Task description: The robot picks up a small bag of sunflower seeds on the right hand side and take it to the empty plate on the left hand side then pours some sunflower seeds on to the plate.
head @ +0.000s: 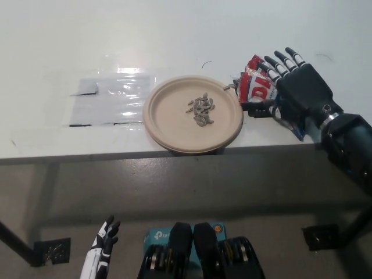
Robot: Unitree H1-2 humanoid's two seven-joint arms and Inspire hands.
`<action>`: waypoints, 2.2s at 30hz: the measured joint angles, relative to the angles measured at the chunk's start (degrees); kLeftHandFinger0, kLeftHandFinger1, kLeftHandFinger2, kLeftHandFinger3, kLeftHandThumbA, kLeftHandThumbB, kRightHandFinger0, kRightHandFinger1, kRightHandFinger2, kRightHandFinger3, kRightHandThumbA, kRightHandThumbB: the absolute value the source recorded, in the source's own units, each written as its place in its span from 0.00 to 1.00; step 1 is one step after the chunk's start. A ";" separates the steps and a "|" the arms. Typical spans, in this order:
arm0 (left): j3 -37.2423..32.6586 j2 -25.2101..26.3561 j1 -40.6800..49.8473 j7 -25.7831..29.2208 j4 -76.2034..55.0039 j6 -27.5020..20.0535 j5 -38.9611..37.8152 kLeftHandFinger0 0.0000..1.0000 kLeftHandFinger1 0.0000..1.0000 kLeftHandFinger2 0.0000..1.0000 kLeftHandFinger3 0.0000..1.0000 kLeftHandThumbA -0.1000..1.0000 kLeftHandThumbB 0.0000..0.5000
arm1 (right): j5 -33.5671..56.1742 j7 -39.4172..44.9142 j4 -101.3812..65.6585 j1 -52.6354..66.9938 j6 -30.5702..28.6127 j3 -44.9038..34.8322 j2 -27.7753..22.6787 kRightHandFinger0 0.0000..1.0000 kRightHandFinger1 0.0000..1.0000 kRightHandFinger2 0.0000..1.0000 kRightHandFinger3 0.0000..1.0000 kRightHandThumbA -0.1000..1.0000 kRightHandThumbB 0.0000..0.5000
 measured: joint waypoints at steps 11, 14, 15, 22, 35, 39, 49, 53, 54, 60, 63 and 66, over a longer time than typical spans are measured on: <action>0.02 0.00 -0.09 0.00 1.04 0.06 0.01 1.00 1.00 0.98 1.00 1.00 0.01 | 10.02 13.80 -24.77 10.70 0.04 -6.32 -2.01 1.00 1.00 1.00 1.00 0.97 1.00; 0.02 0.00 -0.08 0.01 1.27 0.07 0.01 1.00 1.00 0.97 1.00 1.00 0.00 | 12.13 16.57 -29.59 12.37 0.55 -7.11 -2.41 1.00 1.00 1.00 1.00 0.97 1.00; 0.02 0.01 -0.09 0.01 1.39 0.07 0.01 1.00 1.00 0.97 1.00 1.00 0.00 | 13.88 18.67 -33.40 13.52 1.14 -7.62 -2.79 1.00 1.00 1.00 1.00 0.97 1.00; 0.03 0.01 -0.27 0.01 1.46 0.07 0.00 1.00 1.00 0.97 1.00 1.00 0.00 | 21.12 25.88 -48.73 16.44 3.91 -10.49 -4.31 1.00 1.00 1.00 1.00 1.00 0.91; 0.07 -0.03 -3.29 0.00 1.71 0.09 -0.29 1.00 1.00 1.00 1.00 1.00 0.10 | 27.91 28.85 -76.73 31.98 6.31 -18.11 -4.24 1.00 1.00 1.00 1.00 1.00 0.58; 0.08 -0.03 -4.50 0.00 1.73 0.07 -0.59 1.00 1.00 1.00 1.00 1.00 0.25 | 30.13 28.08 -84.89 45.20 5.85 -20.70 -0.97 1.00 1.00 1.00 1.00 1.00 0.58; -0.84 -0.06 -4.89 -0.14 2.05 -0.63 -1.89 1.00 1.00 1.00 1.00 1.00 0.43 | 38.16 25.42 -74.33 66.53 -1.64 -26.53 8.06 1.00 1.00 1.00 1.00 1.00 0.52; -0.87 -0.03 -6.15 -0.30 3.33 -1.62 -2.69 1.00 1.00 1.00 1.00 1.00 0.41 | 41.45 25.19 -67.63 64.31 -4.20 -29.98 9.53 1.00 1.00 1.00 1.00 1.00 0.60; -0.84 -0.03 -6.76 -0.34 3.70 -1.90 -2.86 1.00 1.00 1.00 1.00 1.00 0.43 | 42.28 25.26 -66.69 63.15 -4.52 -30.57 9.62 1.00 1.00 1.00 1.00 1.00 0.61; -0.69 -0.02 -10.31 -0.60 3.96 -2.40 -3.48 1.00 1.00 1.00 1.00 1.00 0.43 | 45.42 26.19 -63.50 57.99 -6.04 -32.37 9.78 1.00 1.00 1.00 1.00 1.00 0.57; -0.65 0.00 -11.36 -0.66 3.96 -2.40 -3.49 1.00 1.00 1.00 1.00 1.00 0.43 | 46.88 26.77 -61.84 56.77 -6.42 -32.42 10.09 1.00 1.00 1.00 1.00 1.00 0.48; -0.52 0.03 -11.93 -0.66 3.81 -2.37 -3.49 1.00 1.00 1.00 1.00 1.00 0.47 | 47.46 27.35 -61.73 56.66 -6.59 -32.43 10.59 1.00 1.00 1.00 1.00 1.00 0.44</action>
